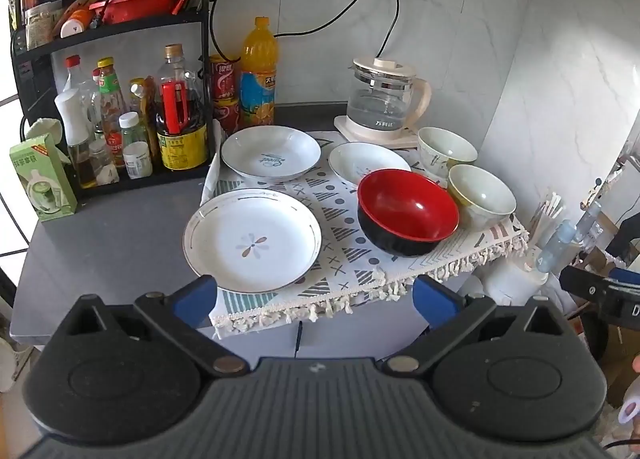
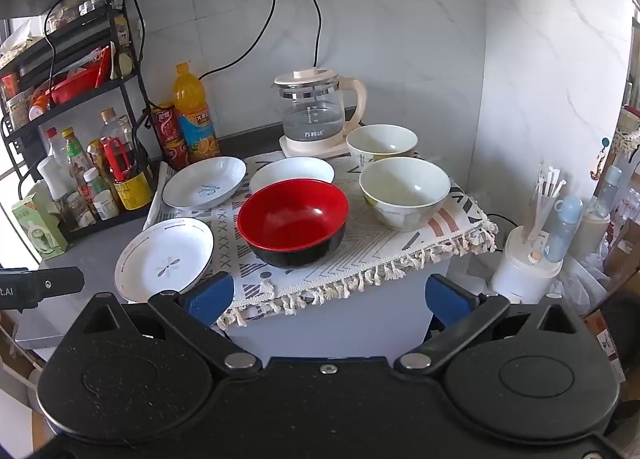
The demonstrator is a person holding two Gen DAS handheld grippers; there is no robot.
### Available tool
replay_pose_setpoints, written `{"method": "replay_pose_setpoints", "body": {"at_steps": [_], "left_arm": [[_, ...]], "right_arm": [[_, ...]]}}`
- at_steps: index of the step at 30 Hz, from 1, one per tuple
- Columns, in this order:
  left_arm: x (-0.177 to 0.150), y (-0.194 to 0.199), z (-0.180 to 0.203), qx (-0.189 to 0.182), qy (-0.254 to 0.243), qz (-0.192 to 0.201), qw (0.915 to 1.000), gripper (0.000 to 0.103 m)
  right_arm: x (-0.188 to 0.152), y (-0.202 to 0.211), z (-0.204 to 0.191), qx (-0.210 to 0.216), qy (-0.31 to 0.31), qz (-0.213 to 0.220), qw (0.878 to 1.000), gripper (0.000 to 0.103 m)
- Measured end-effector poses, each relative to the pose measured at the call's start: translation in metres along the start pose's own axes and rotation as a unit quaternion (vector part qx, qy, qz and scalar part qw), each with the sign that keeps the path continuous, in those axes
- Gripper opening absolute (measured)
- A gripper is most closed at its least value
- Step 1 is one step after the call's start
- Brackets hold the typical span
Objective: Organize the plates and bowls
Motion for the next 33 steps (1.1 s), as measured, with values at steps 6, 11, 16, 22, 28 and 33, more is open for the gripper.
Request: {"method": "replay_pose_setpoints", "body": {"at_steps": [6, 11, 16, 22, 28, 33], "left_arm": [[0.0005, -0.0009, -0.0004, -0.001, 0.000, 0.002, 1.0000, 0.103], [0.0003, -0.0011, -0.0028, 0.001, 0.003, 0.003, 1.0000, 0.103], [0.0003, -0.0008, -0.0054, 0.008, 0.004, 0.004, 1.0000, 0.103], [0.0014, 0.0003, -0.0058, 0.012, 0.004, 0.006, 0.9999, 0.103], [0.0002, 0.0020, -0.0044, 0.007, 0.007, 0.008, 0.9999, 0.103], [-0.0011, 0.0031, -0.0008, 0.010, -0.006, 0.009, 0.9999, 0.103]], "right_arm": [[-0.0013, 0.0015, 0.0000, -0.001, 0.004, 0.000, 1.000, 0.103], [-0.0020, -0.0009, -0.0038, 0.001, 0.012, -0.002, 1.000, 0.103], [-0.0001, -0.0002, -0.0045, 0.002, 0.012, -0.002, 1.000, 0.103], [-0.0023, -0.0008, -0.0017, 0.008, 0.005, -0.003, 1.000, 0.103], [-0.0036, -0.0011, -0.0002, 0.009, 0.002, -0.005, 1.000, 0.103], [-0.0054, -0.0002, 0.0000, 0.012, 0.004, -0.004, 1.000, 0.103]]}}
Point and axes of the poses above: each gripper's, at about its wrist camera, not at the fingertips, and y roughly against the way its jaws point, z to its right, x to its top, the point moved 7 cm from there along -y, roughly the way its jaws point, and after that the axes turned 3 degrees about -x, right-handed, at the moved point
